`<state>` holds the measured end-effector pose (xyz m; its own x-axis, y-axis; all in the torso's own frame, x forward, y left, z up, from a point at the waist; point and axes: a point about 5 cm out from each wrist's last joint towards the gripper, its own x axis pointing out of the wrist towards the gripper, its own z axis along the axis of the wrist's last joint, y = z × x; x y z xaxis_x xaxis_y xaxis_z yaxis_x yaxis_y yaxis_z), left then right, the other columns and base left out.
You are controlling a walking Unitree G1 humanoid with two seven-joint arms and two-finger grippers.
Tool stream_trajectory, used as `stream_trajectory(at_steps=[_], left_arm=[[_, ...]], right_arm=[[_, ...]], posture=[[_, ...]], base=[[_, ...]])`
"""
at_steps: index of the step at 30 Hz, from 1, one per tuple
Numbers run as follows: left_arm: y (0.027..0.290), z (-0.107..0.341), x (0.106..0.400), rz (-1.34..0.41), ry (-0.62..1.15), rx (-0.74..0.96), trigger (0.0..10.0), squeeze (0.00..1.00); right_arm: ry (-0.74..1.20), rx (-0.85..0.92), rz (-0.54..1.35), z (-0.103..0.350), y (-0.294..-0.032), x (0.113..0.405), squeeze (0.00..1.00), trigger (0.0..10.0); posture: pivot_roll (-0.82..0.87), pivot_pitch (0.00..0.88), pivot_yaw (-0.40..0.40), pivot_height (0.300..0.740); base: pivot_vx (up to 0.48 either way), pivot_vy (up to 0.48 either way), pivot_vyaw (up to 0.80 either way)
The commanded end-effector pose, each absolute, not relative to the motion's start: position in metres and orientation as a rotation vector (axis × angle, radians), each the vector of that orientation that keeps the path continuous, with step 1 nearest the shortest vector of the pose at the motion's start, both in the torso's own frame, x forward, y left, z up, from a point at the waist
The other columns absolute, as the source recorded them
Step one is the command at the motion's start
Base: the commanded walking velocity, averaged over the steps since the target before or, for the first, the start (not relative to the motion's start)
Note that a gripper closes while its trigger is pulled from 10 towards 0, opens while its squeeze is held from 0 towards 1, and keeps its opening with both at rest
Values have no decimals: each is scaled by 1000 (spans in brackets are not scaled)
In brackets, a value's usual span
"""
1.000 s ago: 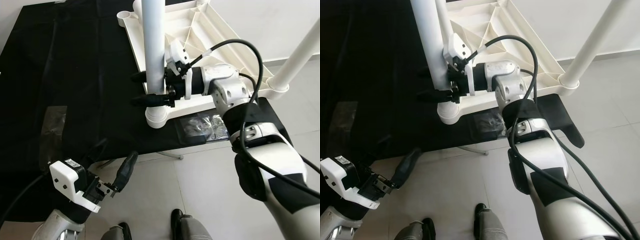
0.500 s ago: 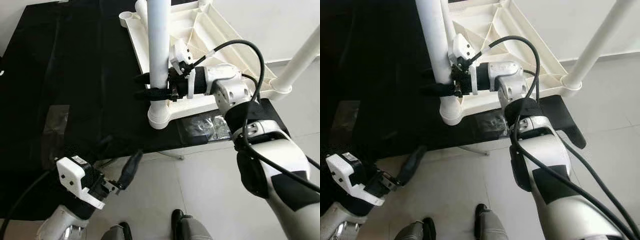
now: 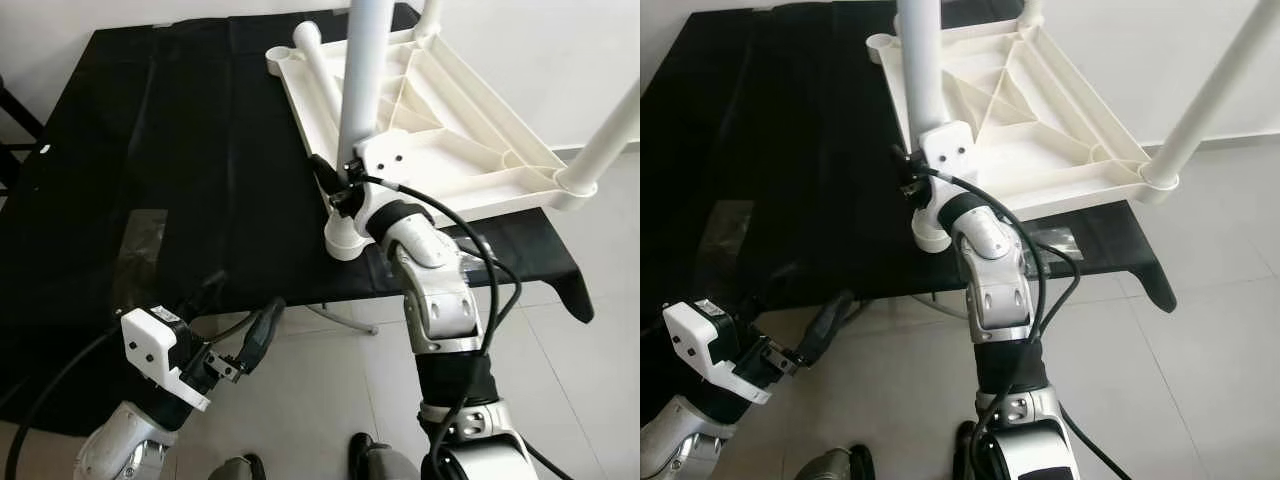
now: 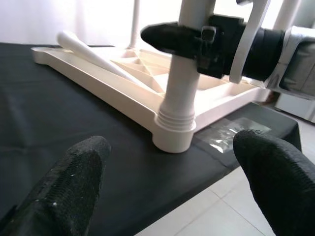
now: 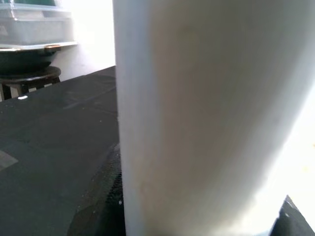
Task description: Building children table
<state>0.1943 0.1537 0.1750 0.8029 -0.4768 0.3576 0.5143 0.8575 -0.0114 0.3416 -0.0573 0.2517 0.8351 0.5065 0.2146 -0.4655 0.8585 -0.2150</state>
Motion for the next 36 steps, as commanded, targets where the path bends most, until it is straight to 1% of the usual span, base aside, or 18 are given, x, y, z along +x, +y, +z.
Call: stream_trajectory(at_steps=[1, 2, 3, 4, 6, 7, 9, 10, 11, 12, 13, 14, 19, 28, 29, 30, 31, 36], left_arm=[[154, 171, 193, -527, -342, -99, 10000, 0], [154, 171, 194, -514, -350, -99, 10000, 0], [154, 171, 194, -514, -350, -99, 10000, 0], [154, 171, 194, -510, -353, -99, 10000, 0], [154, 171, 195, -510, -353, -98, 10000, 0], [153, 171, 194, -510, -354, -98, 10000, 0], [153, 171, 195, -511, -355, -98, 10000, 0], [153, 172, 194, -511, -356, -100, 10000, 0], [152, 172, 194, -511, -357, -101, 10000, 0], [152, 172, 194, -511, -357, -101, 10000, 0], [152, 172, 194, -513, -359, -102, 10000, 0], [151, 172, 193, -514, -359, -102, 10000, 0], [150, 173, 191, -516, -360, -104, 10000, 0], [150, 175, 186, -512, -355, -103, 10000, 0], [150, 175, 185, -512, -354, -103, 10000, 0], [150, 175, 185, -512, -353, -103, 10000, 0], [150, 175, 185, -513, -351, -104, 10000, 0], [150, 174, 185, -515, -348, -104, 10000, 0]], right_arm=[[-134, -173, 607, 223, -36, 347, 0, 10000], [-164, -150, 641, 238, -33, 350, 71, 10000], [-164, -150, 641, 238, -33, 350, 71, 10000], [-179, -154, 679, 248, -33, 348, 1000, 10000], [-175, -167, 689, 250, -34, 345, 1000, 10000], [-202, -170, 759, 257, -34, 348, 1000, 10000], [-223, -172, 810, 263, -35, 351, 1000, 10000], [-206, -209, 1032, 265, -32, 350, 1000, 10000], [-216, -261, 1095, 264, -32, 349, 929, 10000], [-216, -261, 1095, 264, -32, 349, 929, 10000], [-215, -344, 1254, 263, -34, 346, 400, 10000], [-223, -384, 1326, 265, -35, 347, 0, 10000], [-228, -441, 1445, 274, -36, 353, 0, 10000], [-174, -388, 1569, 293, -39, 362, 0, 10000], [-170, -373, 1591, 295, -40, 363, 0, 1294], [-168, -365, 1604, 296, -40, 363, 0, 1294], [-164, -352, 1619, 297, -41, 363, 0, 0], [-168, -345, 1660, 298, -45, 366, 0, 0]], posture=[[-58, 262, -10, 740], [-57, 261, -13, 740], [-57, 261, -13, 740], [-55, 261, -14, 740], [-55, 261, -14, 740], [-53, 262, -22, 740], [-53, 262, -22, 740], [-58, 266, -26, 740], [-58, 266, -26, 740], [-58, 266, -26, 740], [-53, 272, -28, 740], [-52, 271, -28, 740], [-34, 282, -31, 740], [-12, 302, -33, 740], [-13, 303, -32, 740], [-13, 304, -31, 740], [-13, 306, -31, 740], [-13, 306, -29, 740]], base=[[0, 0, 0], [0, 0, 0], [0, 0, 0], [0, 0, 0], [0, 0, 0], [0, 0, 0], [0, 0, 0], [0, 0, 0], [0, 0, 0], [0, 0, 0], [0, 0, 0], [0, 0, 0], [0, 0, 0], [0, 0, 0], [0, 0, 0], [0, 0, 0], [0, 0, 0], [0, 0, 0]])
